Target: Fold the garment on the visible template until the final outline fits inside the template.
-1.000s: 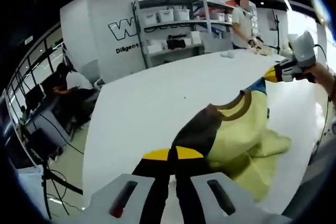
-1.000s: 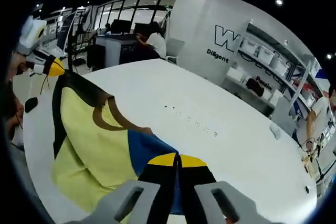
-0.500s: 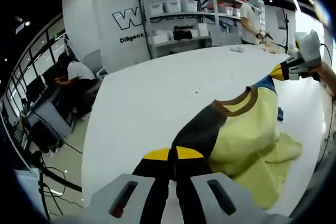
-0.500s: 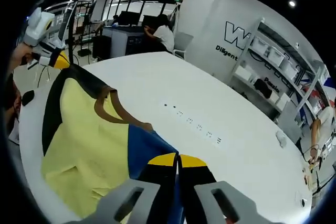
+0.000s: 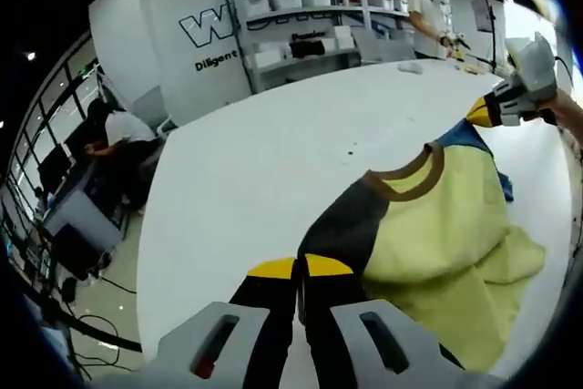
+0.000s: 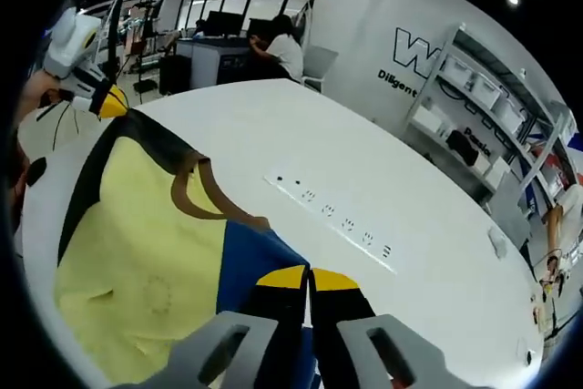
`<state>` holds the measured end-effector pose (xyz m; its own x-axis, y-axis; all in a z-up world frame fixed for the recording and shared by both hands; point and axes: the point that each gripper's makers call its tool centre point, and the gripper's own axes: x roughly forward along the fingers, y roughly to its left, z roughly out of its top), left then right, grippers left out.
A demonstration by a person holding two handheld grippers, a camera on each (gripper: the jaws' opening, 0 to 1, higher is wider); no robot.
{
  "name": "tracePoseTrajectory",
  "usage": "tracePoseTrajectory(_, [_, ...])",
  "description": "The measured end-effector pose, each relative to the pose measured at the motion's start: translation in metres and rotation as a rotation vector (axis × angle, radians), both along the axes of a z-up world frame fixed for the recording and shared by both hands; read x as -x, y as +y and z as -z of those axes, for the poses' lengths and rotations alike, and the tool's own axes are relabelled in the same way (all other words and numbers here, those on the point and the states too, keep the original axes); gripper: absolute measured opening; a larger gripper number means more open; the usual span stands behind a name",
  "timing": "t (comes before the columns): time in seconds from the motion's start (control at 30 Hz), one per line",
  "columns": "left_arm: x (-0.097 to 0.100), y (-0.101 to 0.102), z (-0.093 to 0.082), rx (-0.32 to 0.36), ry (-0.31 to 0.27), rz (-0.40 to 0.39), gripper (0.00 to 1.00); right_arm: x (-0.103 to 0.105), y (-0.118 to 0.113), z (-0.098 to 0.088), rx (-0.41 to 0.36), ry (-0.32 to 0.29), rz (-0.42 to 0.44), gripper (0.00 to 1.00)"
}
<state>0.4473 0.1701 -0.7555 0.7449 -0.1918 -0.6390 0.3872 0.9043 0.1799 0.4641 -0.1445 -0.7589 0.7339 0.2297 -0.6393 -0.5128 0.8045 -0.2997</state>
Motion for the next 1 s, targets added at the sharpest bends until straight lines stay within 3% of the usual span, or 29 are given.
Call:
tracePoseTrajectory(0.1, [-0.008,0.005,0.016,-0.023,0.026,-0.012,0.03,-0.008,-0.003,0.01,0.008,0.01,0.006,0.0])
tracePoseTrajectory(0.27, [-0.02,0.003,0.037,-0.002,0.062,-0.014,0.03,-0.017,-0.002,0.033,-0.012,0.055,0.016,0.0])
tracePoseTrajectory(0.43, [-0.023,-0.002,0.058,-0.057,0.094,0.059,0.03,-0.022,-0.005,0.058,0.011,0.112,0.014,0.0])
tracePoseTrajectory(0.63, [-0.029,0.006,0.079,-0.042,0.143,0.03,0.03,-0.024,-0.009,0.083,0.002,0.172,0.03,0.0])
tracePoseTrajectory(1.0, [-0.035,0.007,0.096,-0.085,0.146,0.015,0.03,-0.034,-0.01,0.105,-0.065,0.211,0.073,0.0])
